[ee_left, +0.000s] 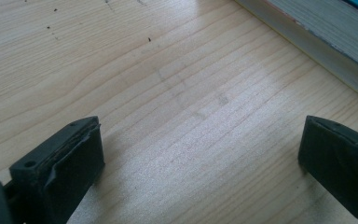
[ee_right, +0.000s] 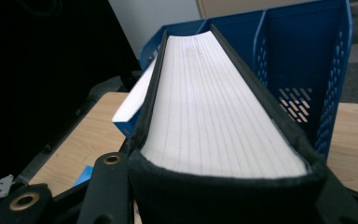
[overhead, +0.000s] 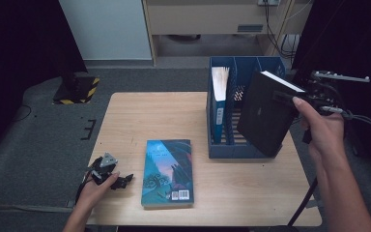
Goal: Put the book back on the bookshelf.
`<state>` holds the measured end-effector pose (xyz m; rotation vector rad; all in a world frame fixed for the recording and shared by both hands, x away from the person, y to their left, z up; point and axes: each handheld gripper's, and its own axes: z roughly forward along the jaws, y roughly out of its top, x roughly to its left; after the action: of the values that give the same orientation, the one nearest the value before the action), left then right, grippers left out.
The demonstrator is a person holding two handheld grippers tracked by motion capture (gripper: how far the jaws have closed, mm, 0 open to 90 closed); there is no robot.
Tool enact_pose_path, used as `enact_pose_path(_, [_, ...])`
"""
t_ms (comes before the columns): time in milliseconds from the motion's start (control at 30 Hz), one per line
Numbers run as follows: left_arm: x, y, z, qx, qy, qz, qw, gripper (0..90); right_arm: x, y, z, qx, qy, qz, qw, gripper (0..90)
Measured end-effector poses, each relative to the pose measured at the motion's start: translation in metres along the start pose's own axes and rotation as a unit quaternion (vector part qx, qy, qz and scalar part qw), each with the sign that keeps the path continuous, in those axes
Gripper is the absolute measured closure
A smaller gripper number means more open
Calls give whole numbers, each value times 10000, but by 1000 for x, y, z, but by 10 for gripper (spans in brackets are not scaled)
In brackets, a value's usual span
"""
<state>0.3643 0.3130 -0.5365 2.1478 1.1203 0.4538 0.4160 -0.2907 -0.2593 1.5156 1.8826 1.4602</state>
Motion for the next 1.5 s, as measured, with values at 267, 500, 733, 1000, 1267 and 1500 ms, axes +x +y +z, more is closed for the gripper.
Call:
enact_pose_path(267, [0, 0, 0, 4, -5, 5, 10000, 0, -23, 0, 0, -25, -240, 184, 9995, 532])
enact_pose_path(500, [0, 1, 0, 5, -5, 15, 10000, 0, -42, -4, 1, 14, -554, 282, 9981, 532])
enact_pose_path(733, [0, 1, 1, -7, 0, 1, 10000, 0, -56, 0, 1, -5, -794, 274, 9965, 532])
enact_pose_path(1000, [0, 1, 1, 7, 7, 25, 10000, 0, -66, 8, 17, -91, -1091, 240, 9937, 532])
enact_pose_path(1267, [1, 1, 1, 7, 7, 26, 10000, 0, -70, 8, 33, -155, -1164, 223, 9928, 532])
enact_pose_path(1500, [1, 1, 1, 9, 5, 27, 10000, 0, -72, 7, 42, -87, -1203, 163, 9926, 532])
